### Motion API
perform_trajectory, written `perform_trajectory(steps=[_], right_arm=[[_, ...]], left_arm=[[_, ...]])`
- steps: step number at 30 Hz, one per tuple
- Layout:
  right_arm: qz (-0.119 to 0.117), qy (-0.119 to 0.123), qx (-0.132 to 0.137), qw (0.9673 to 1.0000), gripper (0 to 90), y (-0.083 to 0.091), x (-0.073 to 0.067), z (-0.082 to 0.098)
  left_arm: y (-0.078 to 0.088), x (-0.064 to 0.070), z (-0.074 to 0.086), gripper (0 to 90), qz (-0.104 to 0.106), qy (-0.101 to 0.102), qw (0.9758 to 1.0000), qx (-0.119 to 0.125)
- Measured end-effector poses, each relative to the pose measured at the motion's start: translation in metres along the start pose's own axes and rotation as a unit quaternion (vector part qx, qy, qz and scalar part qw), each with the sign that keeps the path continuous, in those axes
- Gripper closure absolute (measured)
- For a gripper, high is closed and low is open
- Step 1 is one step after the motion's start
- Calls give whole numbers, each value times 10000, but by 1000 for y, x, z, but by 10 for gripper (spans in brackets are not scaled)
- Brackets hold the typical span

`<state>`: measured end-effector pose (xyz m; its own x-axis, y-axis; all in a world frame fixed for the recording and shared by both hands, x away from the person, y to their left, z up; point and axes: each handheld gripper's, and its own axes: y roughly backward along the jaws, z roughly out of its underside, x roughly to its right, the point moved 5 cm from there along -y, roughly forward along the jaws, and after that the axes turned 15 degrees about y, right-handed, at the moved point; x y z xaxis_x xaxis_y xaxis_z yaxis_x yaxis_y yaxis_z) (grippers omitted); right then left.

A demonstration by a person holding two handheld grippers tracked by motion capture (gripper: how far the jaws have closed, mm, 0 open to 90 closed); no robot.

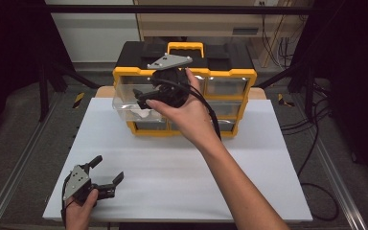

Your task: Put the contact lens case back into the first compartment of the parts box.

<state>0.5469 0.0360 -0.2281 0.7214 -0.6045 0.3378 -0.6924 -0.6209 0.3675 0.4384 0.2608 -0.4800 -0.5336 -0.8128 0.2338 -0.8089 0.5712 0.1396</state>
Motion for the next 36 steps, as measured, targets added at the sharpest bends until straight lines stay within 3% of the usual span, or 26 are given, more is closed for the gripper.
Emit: perform_trajectory(steps=[8, 22, 36], right_arm=[[273, -224, 196, 9992, 49, 21, 19, 18], [360, -351, 315, 9982, 30, 61, 36, 63], [639, -499, 447, 9957, 30, 104, 57, 106]], left_arm=[[0, -1, 0, 10, -21, 13, 10000, 7], [1, -1, 0, 10, -40, -8, 10000, 10], [3, -3, -1, 10, -85, 26, 10000, 43]])
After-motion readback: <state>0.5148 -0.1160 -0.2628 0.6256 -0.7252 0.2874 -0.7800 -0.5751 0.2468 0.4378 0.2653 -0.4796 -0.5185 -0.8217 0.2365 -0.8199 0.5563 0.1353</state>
